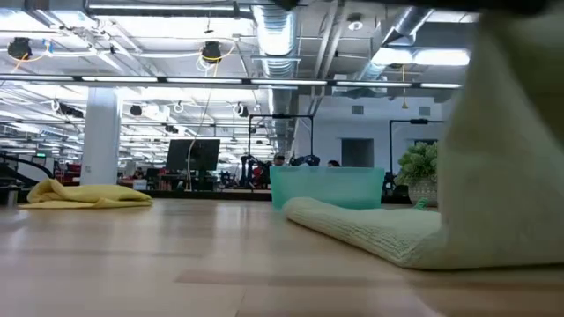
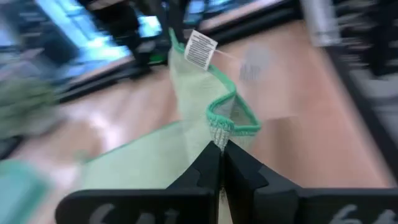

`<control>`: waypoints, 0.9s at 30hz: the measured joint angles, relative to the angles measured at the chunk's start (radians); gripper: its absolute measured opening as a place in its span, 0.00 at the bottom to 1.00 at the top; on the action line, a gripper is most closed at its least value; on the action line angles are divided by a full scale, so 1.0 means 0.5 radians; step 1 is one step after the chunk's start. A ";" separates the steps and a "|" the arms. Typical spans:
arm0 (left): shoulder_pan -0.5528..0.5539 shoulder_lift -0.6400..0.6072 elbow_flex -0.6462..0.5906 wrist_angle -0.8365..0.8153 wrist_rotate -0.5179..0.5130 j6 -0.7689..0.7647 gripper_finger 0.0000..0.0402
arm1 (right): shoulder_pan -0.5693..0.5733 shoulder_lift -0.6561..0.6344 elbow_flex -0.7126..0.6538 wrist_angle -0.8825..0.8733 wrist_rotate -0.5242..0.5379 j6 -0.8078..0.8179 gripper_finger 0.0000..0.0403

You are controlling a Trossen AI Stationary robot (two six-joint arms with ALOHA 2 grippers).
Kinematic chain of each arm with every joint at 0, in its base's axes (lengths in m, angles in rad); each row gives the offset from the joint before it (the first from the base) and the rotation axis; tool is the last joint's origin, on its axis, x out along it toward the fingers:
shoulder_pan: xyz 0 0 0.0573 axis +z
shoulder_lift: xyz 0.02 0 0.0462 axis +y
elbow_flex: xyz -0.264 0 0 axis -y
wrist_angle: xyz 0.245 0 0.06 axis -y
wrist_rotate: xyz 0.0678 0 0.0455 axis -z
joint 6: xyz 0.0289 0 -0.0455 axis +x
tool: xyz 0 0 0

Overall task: Fold microfiber towels
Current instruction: Fold the green microfiber cloth

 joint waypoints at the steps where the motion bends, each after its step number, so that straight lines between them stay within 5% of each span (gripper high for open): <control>1: 0.000 0.000 0.000 -0.038 -0.093 -0.041 0.00 | -0.041 -0.022 0.000 -0.064 0.044 0.050 0.02; 7: 0.006 -0.057 0.000 -0.574 -0.506 -0.590 0.00 | -0.376 -0.018 0.000 -0.304 0.078 0.177 0.02; 11: 0.038 -0.111 0.003 -1.115 -0.544 -1.266 0.00 | -0.623 0.059 0.000 -0.307 0.061 0.071 0.03; 16: 0.146 -0.114 0.002 -1.546 -0.398 -1.649 0.00 | -0.884 0.116 0.001 -0.322 -0.004 -0.100 0.02; 27: 0.343 -0.115 0.004 -1.956 0.003 -1.873 0.00 | -1.293 0.293 0.005 -0.253 -0.182 -0.390 0.03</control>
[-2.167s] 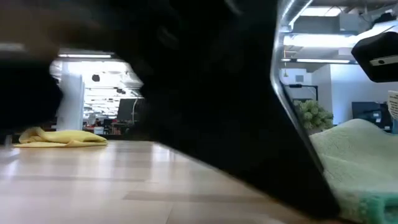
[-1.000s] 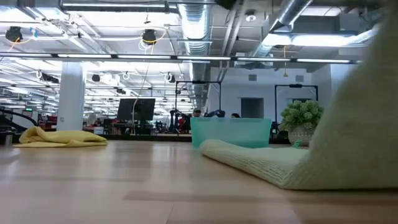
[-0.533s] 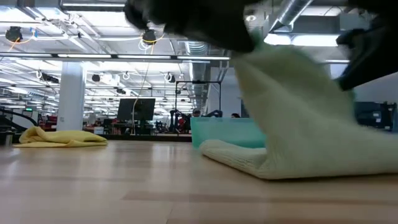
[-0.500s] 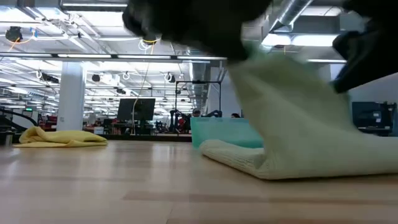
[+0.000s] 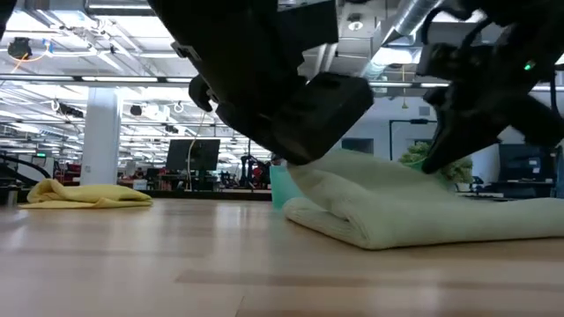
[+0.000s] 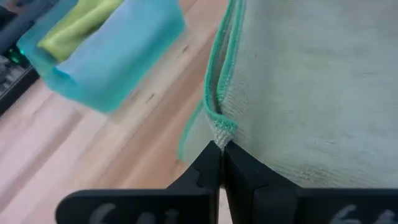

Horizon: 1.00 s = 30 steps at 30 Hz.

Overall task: Fold microfiber towels
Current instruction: Fold the green microfiber cloth

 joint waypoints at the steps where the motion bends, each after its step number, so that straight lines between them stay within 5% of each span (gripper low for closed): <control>1: 0.004 0.000 0.000 -0.034 0.002 -0.006 0.00 | -0.024 0.025 0.000 0.024 -0.005 -0.034 0.03; 22: 0.122 0.000 -0.002 -0.033 0.021 0.043 0.01 | -0.230 0.169 -0.004 0.094 -0.107 -0.051 0.03; 30: 0.169 0.000 -0.005 -0.210 0.138 -0.207 0.23 | -0.246 0.170 -0.011 0.049 -0.105 0.030 0.03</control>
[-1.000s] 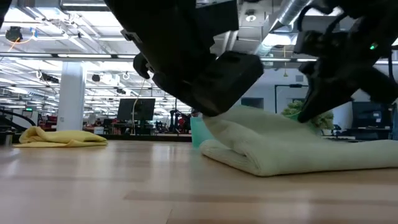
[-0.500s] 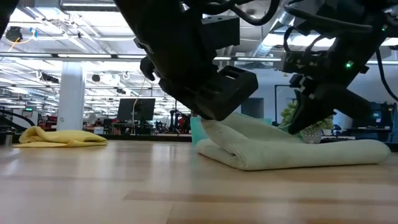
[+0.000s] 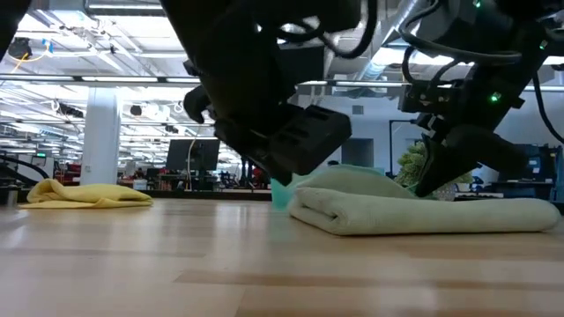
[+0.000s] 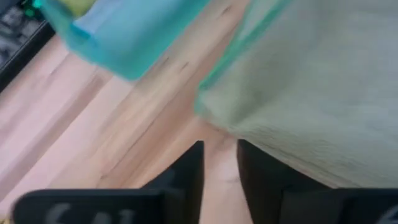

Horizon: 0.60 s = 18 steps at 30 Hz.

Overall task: Fold microfiber towels
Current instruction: Fold the green microfiber cloth

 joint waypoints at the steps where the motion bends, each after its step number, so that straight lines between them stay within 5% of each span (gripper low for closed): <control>1: 0.002 0.000 0.000 -0.040 -0.017 -0.058 0.26 | 0.000 0.000 0.000 0.002 -0.001 0.000 0.03; 7: -0.070 0.000 0.000 -0.088 -0.130 -0.195 0.33 | 0.001 0.000 0.001 0.012 -0.002 -0.007 0.03; 15: -0.133 0.000 0.000 0.671 -0.152 0.456 0.30 | 0.002 0.000 0.003 0.020 -0.007 -0.014 0.03; 18: -0.108 0.000 -0.058 0.982 0.005 0.708 0.28 | 0.002 0.000 0.004 0.019 -0.007 -0.015 0.03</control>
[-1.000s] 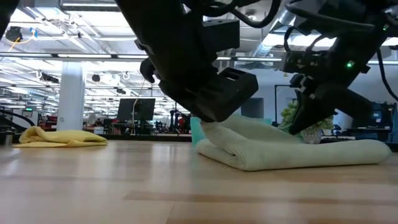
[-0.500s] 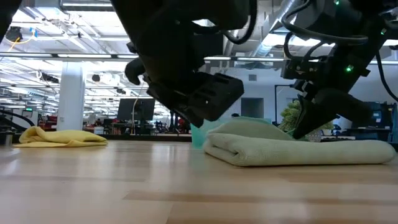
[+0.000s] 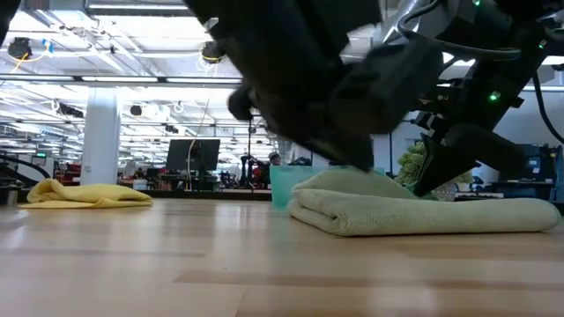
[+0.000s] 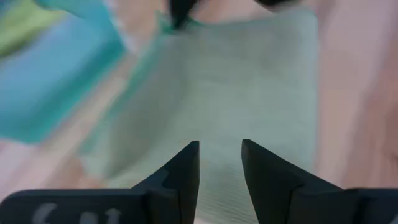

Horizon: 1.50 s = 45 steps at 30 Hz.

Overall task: Fold microfiber towels
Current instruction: Fold the green microfiber cloth

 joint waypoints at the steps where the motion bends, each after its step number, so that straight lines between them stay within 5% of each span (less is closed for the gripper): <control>1: 0.007 0.000 -0.027 0.060 0.066 0.063 0.27 | 0.002 0.000 0.000 0.000 0.000 -0.003 0.03; 10: 0.060 0.001 -0.156 0.148 0.402 -0.015 0.24 | 0.028 -0.081 0.003 -0.175 0.001 -0.028 0.26; 16: 0.007 0.002 -0.072 0.127 0.467 0.015 0.24 | 0.062 -0.429 -0.005 -0.423 0.021 0.057 0.43; 19: -0.023 0.002 0.043 0.137 0.409 0.089 0.24 | 0.141 -0.656 -0.143 -0.145 -0.053 -0.093 0.45; 23: -0.037 0.001 0.115 0.034 0.095 0.100 0.24 | 0.209 -0.904 -0.478 0.487 -0.407 -0.257 0.41; 28: 0.088 0.001 0.113 -0.446 -0.095 -0.256 0.24 | 0.207 -0.944 -0.810 1.006 -0.572 -0.187 0.25; 35: 0.207 0.001 -0.094 -0.488 -0.114 -0.494 0.24 | 0.193 -0.653 -0.893 1.193 -0.723 -0.135 0.03; 39: 0.213 0.001 -0.178 -0.566 0.027 -0.696 0.24 | 0.237 -0.471 -0.892 1.222 -0.740 -0.072 0.04; 45: 0.150 0.002 -0.049 -0.593 -0.180 -0.647 0.24 | 0.297 -0.381 -0.868 1.232 -0.703 0.016 0.07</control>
